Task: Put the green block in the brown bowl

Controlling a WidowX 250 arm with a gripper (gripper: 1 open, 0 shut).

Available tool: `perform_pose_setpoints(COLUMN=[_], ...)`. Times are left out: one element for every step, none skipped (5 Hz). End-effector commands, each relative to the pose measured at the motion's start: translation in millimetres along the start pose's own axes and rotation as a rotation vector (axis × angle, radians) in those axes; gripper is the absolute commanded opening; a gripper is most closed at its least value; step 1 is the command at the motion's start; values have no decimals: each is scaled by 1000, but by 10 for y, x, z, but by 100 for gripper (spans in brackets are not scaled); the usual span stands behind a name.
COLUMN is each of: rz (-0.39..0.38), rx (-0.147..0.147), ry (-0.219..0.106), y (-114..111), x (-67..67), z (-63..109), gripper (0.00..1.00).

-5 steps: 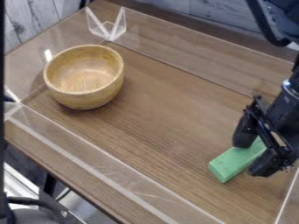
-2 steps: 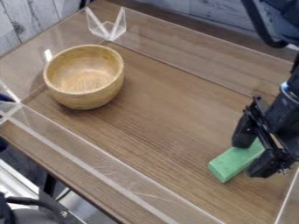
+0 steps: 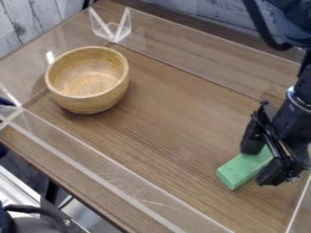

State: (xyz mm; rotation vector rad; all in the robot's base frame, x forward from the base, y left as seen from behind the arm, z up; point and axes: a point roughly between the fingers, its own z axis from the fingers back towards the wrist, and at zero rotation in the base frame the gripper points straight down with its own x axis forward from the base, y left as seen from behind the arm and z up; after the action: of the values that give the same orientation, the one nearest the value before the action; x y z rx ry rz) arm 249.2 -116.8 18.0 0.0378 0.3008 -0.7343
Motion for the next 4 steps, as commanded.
perform_pose_setpoints(rz=[9,15,19,13], rx=[-52,-61,-64,-51], ry=[75,82,83,101], y=[-79,-66,-55,-87], x=[-223,-201,-169,-222], z=[-264,-249,-232,-246], gripper=[100,0,0,0])
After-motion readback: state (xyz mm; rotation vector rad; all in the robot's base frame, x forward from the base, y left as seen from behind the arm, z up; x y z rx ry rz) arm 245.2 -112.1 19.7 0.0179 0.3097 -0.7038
